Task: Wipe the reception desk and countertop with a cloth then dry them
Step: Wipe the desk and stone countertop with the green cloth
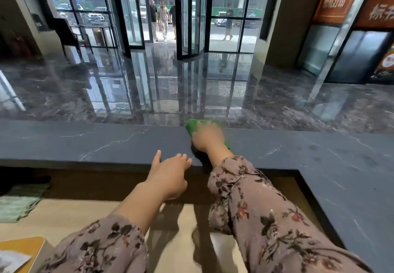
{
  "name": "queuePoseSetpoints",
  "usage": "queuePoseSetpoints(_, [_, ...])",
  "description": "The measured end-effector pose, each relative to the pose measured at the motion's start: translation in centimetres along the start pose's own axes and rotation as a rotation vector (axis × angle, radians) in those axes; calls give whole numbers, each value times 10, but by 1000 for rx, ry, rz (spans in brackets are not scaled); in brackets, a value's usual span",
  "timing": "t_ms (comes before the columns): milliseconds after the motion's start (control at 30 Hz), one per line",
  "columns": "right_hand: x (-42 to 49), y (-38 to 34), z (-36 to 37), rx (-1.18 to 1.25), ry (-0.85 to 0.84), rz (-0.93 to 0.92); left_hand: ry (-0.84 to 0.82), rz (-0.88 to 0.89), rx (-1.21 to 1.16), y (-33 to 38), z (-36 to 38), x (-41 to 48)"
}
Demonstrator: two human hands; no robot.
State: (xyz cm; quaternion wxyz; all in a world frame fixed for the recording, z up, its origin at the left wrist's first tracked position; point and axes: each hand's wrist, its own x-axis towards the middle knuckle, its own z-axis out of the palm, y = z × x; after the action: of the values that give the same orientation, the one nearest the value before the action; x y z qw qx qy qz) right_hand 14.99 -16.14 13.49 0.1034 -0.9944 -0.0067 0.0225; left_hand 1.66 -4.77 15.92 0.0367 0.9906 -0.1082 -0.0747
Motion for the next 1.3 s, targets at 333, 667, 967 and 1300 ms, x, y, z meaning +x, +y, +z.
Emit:
queuePoseSetpoints(333, [10,24,-13,4,-155,-309,-64,13,-19,-7,-2,3])
queuePoseSetpoints(667, [-16,238,-45,-21,-19,246,-9,-32,-81,1,4,-1])
queuePoseSetpoints(967, [-66,118,-21,-63,123,334,8,-50,-55,10,8,-2])
queuePoseSetpoints(1300, [-93,45,2,2,102,-346,4,-35,-9,4,10,-6])
